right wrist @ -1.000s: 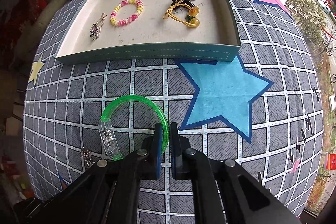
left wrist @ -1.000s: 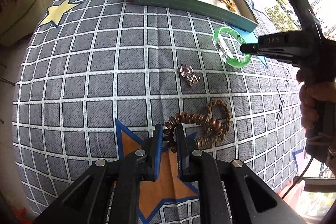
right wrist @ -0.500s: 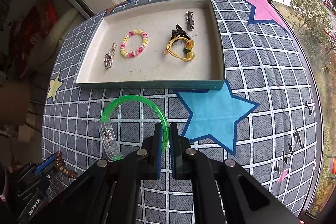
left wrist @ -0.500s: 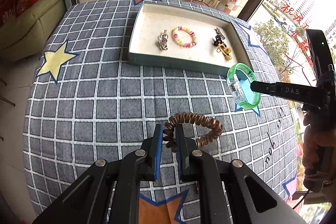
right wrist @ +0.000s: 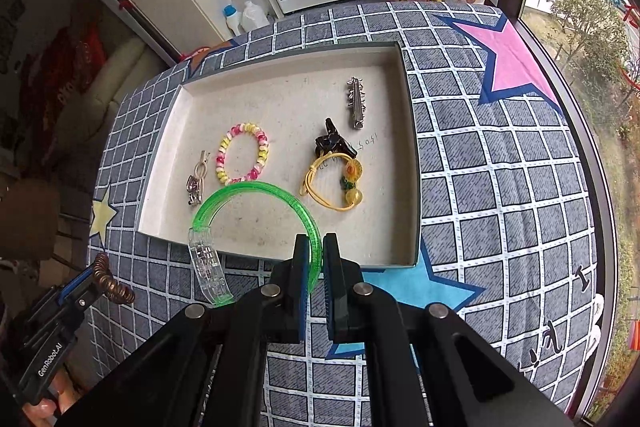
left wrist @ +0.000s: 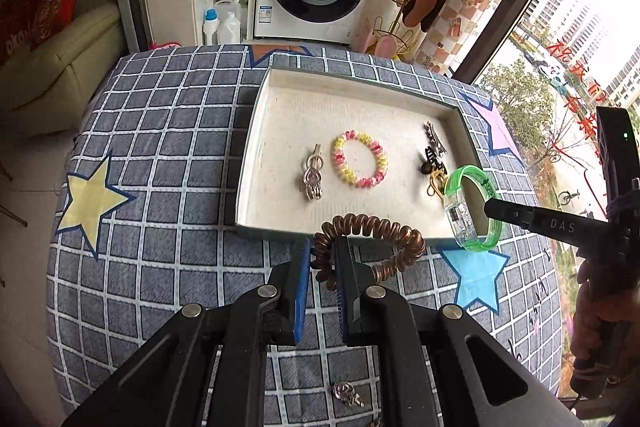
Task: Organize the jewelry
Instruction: 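Carry the coil hair tie with the left tool while the right tool carries the green bangle into the tray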
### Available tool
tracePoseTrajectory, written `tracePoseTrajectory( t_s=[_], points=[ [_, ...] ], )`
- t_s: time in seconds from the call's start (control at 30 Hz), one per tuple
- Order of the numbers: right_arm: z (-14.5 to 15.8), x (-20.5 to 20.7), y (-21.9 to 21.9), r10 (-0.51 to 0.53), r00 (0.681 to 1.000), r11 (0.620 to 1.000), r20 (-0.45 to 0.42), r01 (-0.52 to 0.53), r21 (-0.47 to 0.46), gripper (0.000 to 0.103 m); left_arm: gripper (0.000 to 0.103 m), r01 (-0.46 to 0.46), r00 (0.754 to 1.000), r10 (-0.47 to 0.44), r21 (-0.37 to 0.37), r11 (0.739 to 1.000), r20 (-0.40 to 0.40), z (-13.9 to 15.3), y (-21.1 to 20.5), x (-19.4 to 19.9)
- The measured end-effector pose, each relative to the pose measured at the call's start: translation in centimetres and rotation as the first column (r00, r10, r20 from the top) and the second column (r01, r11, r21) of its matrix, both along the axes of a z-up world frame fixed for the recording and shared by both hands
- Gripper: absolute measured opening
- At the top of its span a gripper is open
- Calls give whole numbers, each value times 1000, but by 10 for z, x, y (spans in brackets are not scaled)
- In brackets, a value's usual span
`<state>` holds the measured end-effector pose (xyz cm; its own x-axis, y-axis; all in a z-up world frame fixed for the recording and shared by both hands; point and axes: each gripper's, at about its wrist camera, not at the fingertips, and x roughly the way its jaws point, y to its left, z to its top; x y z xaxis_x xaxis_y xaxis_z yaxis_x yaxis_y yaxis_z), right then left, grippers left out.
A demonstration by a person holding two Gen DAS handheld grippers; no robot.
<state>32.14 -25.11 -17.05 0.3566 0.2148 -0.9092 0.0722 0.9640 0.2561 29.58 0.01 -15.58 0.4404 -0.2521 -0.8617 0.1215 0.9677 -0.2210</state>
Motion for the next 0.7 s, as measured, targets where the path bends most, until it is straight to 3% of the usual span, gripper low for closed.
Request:
tracePoseTrajectory(
  t_s=[0.33, 0.7],
  points=[
    [-8, 64, -5, 14, 1000, 1000, 7, -14, -21, 7, 25, -36, 999, 35, 31, 999, 21, -13, -20, 75],
    [-29, 123, 1, 29, 999, 998, -14, -29, -48, 7, 25, -82, 996, 84, 82, 993, -18, -47, -33, 131]
  ],
)
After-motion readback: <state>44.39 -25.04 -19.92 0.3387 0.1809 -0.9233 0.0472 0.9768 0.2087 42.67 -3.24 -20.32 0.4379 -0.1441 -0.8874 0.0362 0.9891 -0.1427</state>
